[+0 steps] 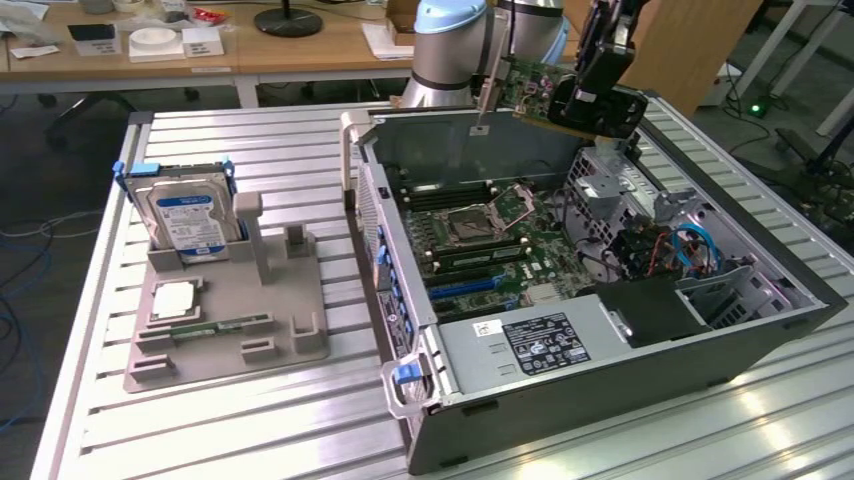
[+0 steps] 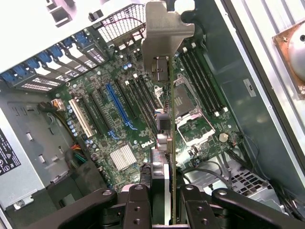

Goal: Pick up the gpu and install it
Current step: 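Insert the gpu into the slot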

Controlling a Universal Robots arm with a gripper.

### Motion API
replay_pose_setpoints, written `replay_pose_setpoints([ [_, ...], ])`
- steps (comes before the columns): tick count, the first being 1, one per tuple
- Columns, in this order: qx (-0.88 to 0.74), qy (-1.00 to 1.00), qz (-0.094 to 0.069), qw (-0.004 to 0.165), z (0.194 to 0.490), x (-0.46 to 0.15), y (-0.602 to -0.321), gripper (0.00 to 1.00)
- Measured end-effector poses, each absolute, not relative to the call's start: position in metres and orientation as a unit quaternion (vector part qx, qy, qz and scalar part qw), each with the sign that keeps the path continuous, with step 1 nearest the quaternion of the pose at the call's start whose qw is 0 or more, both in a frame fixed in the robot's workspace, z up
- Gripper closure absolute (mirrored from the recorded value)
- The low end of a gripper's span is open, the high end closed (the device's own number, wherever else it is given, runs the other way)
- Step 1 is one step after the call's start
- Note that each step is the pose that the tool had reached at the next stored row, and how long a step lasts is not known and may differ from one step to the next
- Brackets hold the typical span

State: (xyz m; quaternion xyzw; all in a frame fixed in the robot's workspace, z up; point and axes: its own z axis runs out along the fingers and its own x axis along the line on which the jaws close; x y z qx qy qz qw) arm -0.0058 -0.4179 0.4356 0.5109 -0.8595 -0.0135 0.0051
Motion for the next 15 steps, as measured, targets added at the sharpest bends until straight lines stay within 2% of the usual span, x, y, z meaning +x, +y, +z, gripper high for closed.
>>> replay_pose_setpoints([
  [15, 0.517, -0.856, -0.013, 0.005, 0.4356, -0.0058, -0.4179, 0.72],
])
